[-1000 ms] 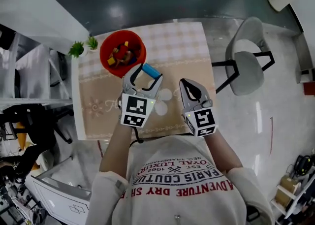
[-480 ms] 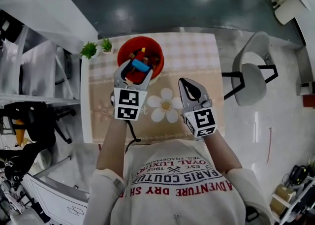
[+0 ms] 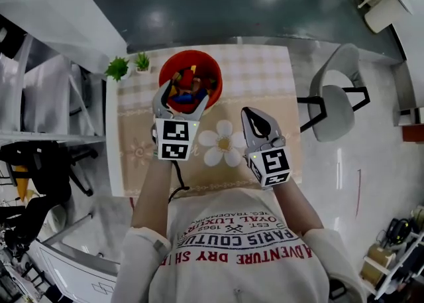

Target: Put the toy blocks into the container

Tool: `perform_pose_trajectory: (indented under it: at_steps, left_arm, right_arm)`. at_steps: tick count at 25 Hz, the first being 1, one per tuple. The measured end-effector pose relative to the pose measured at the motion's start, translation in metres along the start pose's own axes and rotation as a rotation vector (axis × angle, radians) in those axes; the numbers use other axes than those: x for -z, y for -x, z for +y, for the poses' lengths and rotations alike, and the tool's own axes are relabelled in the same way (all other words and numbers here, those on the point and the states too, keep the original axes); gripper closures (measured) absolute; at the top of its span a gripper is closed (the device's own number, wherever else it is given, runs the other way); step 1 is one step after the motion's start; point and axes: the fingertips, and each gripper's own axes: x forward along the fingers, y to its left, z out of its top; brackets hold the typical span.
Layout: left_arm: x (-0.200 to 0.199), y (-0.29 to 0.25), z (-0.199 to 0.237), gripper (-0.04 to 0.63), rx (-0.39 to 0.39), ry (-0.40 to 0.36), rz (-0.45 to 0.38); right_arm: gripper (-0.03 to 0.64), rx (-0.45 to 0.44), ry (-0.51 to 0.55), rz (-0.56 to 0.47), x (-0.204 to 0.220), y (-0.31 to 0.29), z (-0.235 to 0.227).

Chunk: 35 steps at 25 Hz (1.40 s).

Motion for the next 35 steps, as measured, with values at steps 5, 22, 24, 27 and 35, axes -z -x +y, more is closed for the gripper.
perform_pose_trajectory:
  at_steps: [5,22,24,27,35]
  left_arm:
    - [-0.013,0.015,-0.004,0.172,0.009,-0.005,-0.049]
    - [-0.059,0.11,0.013,0.586,-0.052,0.002,-0.205]
    - [-0.061,0.12,0.009,0.588,-0.028,-0.007,-0.219]
    - [-0.062,0.133,0.005,0.588,0.007,-0.026,-0.247]
    - [-0.052,0.147,0.004,0.588,0.044,0.009,-0.251]
  right_arm:
    - [0.617,0.017,-0.008,-0.048,-0.011,0.008,-0.001]
    - [0.617,-0.073,0.044,-0.24,-0.071,0.034,0.035]
    - [0.617,-0.09,0.05,-0.258,-0.077,0.034,0.041]
    - [0.617,-0.107,0.057,-0.265,-0.08,0.032,0.047]
    - [0.617,-0.141,0.068,-0.268,-0.084,0.029,0.055]
